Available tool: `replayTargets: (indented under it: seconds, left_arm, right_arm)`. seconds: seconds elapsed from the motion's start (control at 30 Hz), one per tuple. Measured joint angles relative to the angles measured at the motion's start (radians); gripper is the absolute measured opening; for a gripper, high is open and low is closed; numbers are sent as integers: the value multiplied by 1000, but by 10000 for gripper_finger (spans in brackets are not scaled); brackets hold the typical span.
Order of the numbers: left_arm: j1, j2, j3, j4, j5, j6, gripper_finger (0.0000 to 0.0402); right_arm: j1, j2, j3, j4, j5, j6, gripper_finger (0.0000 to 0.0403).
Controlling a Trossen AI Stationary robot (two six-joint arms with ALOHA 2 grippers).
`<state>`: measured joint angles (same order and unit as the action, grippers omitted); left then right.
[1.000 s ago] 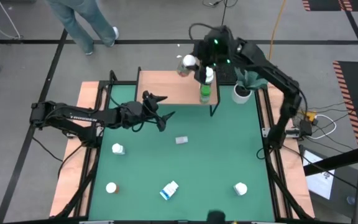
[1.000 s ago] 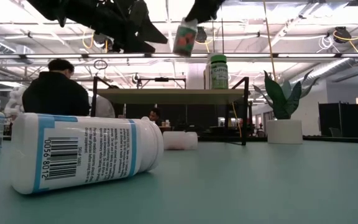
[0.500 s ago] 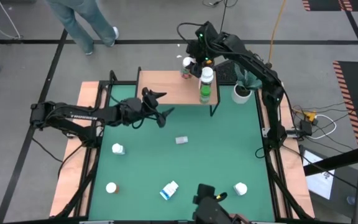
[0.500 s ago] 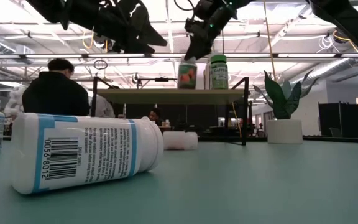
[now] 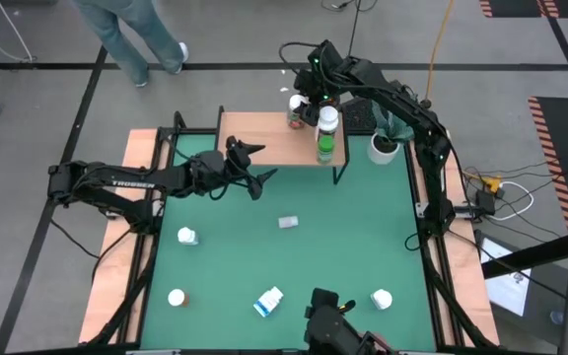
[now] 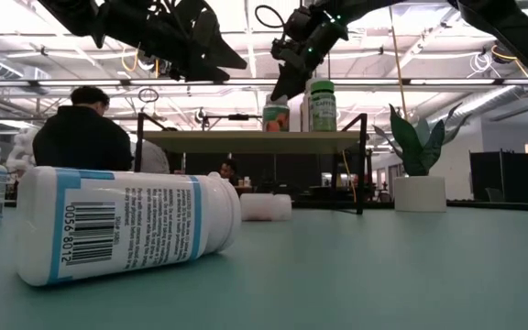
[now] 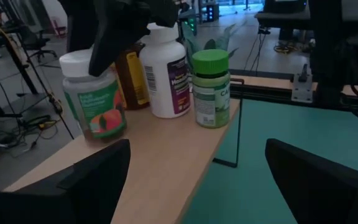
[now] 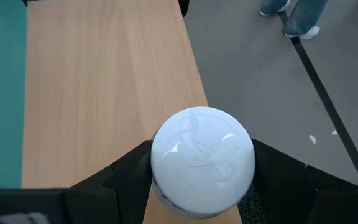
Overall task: Pick and place medicine bottles onto shelf by color
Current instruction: Put the large green pill bottle on the shelf
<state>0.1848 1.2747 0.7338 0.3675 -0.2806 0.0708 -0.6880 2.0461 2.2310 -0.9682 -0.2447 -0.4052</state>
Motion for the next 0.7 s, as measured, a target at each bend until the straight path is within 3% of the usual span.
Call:
replayTargets:
  seconds: [0.27,0.7]
  left_arm:
    - [0,0,0,0,3,2,374]
    - [0,0,0,0,6,14,374]
  right_arm:
    - [-3,-3,-12,22,2,0,236]
    - [-7,-8,-14,38,8,-30,279]
